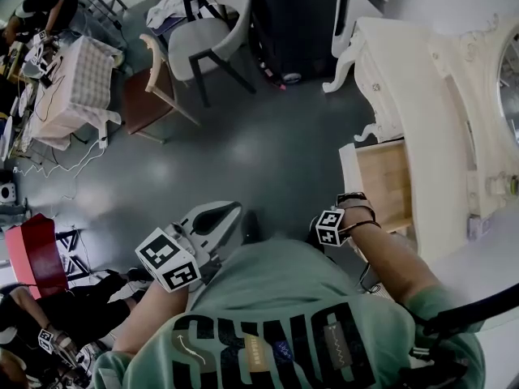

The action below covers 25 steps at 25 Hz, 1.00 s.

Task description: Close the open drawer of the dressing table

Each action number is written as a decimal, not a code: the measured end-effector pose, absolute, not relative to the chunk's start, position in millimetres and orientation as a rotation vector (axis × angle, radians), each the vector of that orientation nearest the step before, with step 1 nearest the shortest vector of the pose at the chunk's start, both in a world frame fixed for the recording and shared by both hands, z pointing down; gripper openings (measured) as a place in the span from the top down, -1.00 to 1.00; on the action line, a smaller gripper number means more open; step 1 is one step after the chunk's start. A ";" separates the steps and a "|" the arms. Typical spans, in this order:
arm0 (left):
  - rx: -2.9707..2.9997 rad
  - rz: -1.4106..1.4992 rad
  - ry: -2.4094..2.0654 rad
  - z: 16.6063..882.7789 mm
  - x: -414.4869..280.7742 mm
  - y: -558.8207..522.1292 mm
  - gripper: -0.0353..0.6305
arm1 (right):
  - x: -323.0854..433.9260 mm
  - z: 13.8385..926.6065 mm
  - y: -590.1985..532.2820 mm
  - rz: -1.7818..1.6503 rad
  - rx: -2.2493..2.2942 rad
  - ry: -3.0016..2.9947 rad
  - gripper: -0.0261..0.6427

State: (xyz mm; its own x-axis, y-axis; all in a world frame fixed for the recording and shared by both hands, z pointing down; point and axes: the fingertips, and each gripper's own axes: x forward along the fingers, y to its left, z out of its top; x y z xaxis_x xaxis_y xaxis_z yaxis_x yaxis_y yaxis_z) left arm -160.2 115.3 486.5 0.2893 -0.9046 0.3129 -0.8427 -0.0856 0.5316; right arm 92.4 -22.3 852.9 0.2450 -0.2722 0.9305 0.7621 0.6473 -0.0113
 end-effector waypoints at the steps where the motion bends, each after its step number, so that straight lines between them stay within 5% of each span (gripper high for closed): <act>1: 1.928 -0.125 -1.560 487.0 -159.8 115.9 0.90 | 93.0 853.9 -23.5 -0.755 -0.523 -1.103 0.39; 25: 1.941 -0.121 -1.543 486.8 -150.4 116.1 0.90 | 103.7 855.5 -42.6 -0.775 -0.483 -1.062 0.53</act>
State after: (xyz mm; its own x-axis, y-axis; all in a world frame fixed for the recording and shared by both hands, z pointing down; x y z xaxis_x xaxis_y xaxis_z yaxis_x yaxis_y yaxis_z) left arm -150.4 116.1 486.8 0.3043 -0.9000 0.3121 -0.8401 -0.0991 0.5334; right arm 103.7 -42.6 855.5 0.2680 -0.3286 0.9056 0.7626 0.6468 0.0090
